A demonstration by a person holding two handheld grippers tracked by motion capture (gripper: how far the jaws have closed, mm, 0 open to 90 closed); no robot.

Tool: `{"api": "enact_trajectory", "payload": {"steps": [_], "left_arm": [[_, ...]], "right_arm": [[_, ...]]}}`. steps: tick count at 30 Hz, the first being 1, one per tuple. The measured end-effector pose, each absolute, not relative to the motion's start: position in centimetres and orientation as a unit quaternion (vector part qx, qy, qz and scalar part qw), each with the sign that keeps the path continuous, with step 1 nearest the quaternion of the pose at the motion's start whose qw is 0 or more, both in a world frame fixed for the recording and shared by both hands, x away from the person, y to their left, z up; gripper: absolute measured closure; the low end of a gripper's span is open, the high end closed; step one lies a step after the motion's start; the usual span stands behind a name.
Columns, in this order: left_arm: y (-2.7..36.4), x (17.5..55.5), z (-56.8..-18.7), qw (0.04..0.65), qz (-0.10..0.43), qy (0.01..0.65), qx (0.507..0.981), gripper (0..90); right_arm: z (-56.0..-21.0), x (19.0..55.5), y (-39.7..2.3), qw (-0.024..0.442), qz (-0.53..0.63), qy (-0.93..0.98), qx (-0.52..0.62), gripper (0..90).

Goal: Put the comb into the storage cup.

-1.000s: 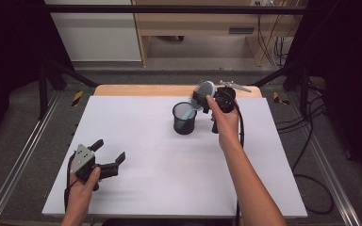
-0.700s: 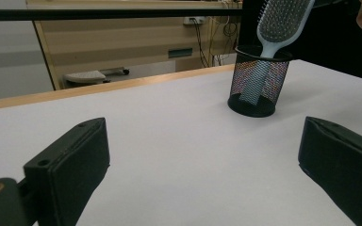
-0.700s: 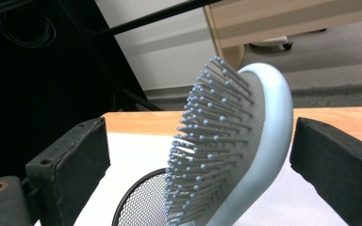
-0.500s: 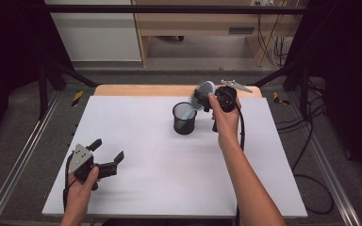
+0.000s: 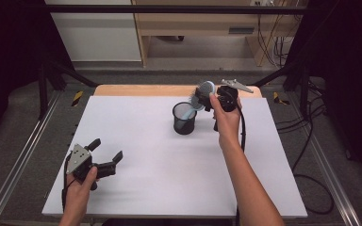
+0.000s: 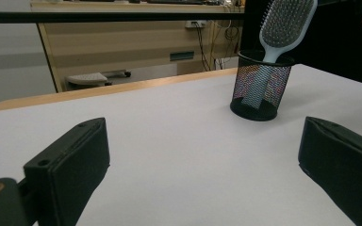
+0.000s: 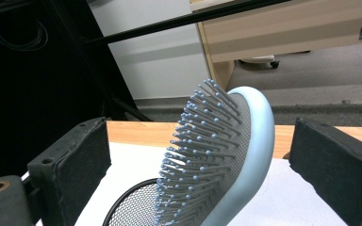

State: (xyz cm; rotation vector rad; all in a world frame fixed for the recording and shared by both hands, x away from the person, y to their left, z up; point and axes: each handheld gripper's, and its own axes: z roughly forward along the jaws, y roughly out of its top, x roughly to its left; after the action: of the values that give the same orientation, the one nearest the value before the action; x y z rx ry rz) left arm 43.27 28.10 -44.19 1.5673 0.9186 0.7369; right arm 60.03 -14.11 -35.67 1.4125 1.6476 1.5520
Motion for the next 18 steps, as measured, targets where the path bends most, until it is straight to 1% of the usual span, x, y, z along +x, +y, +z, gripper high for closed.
{"api": "enact_trajectory", "payload": {"steps": [6, 12, 18], "left_arm": [[28.08, 43.24, -44.19, 0.558, 0.312, 0.388, 0.664, 2.7], [28.14, 43.25, -44.19, 0.558, 0.312, 0.389, 0.663, 2.7], [28.09, 43.26, -44.22, 0.558, 0.312, 0.39, 0.663, 2.7]], "right_arm": [[-35.42, 59.81, -14.16, 0.244, 0.567, 0.598, 0.511, 4.6], [-35.04, 59.57, -14.26, 0.268, 0.562, 0.598, 0.504, 5.1], [-34.67, 59.41, -14.24, 0.269, 0.567, 0.596, 0.5, 4.4]]}}
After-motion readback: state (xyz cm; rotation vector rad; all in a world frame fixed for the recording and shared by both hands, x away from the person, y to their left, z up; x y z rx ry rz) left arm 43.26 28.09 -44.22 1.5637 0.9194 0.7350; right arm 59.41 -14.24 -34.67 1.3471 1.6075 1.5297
